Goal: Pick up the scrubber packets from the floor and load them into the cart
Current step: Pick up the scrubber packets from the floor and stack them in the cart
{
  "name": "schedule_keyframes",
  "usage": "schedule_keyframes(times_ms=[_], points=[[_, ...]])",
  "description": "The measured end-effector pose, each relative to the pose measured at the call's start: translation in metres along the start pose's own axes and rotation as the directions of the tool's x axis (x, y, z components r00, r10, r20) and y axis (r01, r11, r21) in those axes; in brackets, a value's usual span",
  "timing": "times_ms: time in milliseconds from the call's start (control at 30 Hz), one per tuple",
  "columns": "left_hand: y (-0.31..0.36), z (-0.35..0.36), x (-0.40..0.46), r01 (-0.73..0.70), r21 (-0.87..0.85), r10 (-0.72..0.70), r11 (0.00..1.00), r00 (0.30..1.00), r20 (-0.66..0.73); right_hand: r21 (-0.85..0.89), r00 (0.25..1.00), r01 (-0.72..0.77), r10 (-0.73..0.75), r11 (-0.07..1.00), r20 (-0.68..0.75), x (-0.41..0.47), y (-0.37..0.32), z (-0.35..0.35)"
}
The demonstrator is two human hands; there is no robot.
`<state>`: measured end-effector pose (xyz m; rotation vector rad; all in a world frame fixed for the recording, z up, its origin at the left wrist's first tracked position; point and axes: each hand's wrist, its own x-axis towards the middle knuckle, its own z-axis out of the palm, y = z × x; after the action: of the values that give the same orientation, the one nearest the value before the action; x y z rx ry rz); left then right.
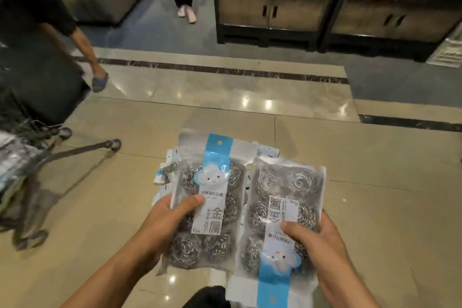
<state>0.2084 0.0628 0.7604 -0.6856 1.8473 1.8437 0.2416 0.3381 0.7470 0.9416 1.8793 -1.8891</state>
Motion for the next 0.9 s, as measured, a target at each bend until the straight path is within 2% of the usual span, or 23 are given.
schedule_keyframes(times_ms=[233,467,700,800,900], points=[[-0.021,-0.019,-0.057,-0.065,-0.129,0.034,0.99,0.972,-0.231,-0.089,0.964,0.098,-0.073,0.991,0.255,-0.001,-0.008,0.025],[-0.056,-0.062,-0.11,-0.143,-0.284,0.013,0.948,0.911,-0.413,-0.211,0.895,0.171,-0.062,0.962,0.442,-0.016,-0.01,0.08],[-0.099,-0.132,-0.153,-0.272,-0.45,-0.023,0.85,0.836,-0.549,-0.353,0.796,0.271,-0.002,0.895,0.605,-0.044,-0.006,0.182],[-0.112,-0.172,-0.167,-0.356,-0.455,0.018,0.816,0.803,-0.596,-0.378,0.754,0.312,0.015,0.872,0.657,-0.059,0.0,0.236],[-0.126,-0.22,-0.172,-0.368,-0.432,0.005,0.823,0.766,-0.643,-0.388,0.731,0.337,0.021,0.858,0.682,-0.072,0.007,0.292]])
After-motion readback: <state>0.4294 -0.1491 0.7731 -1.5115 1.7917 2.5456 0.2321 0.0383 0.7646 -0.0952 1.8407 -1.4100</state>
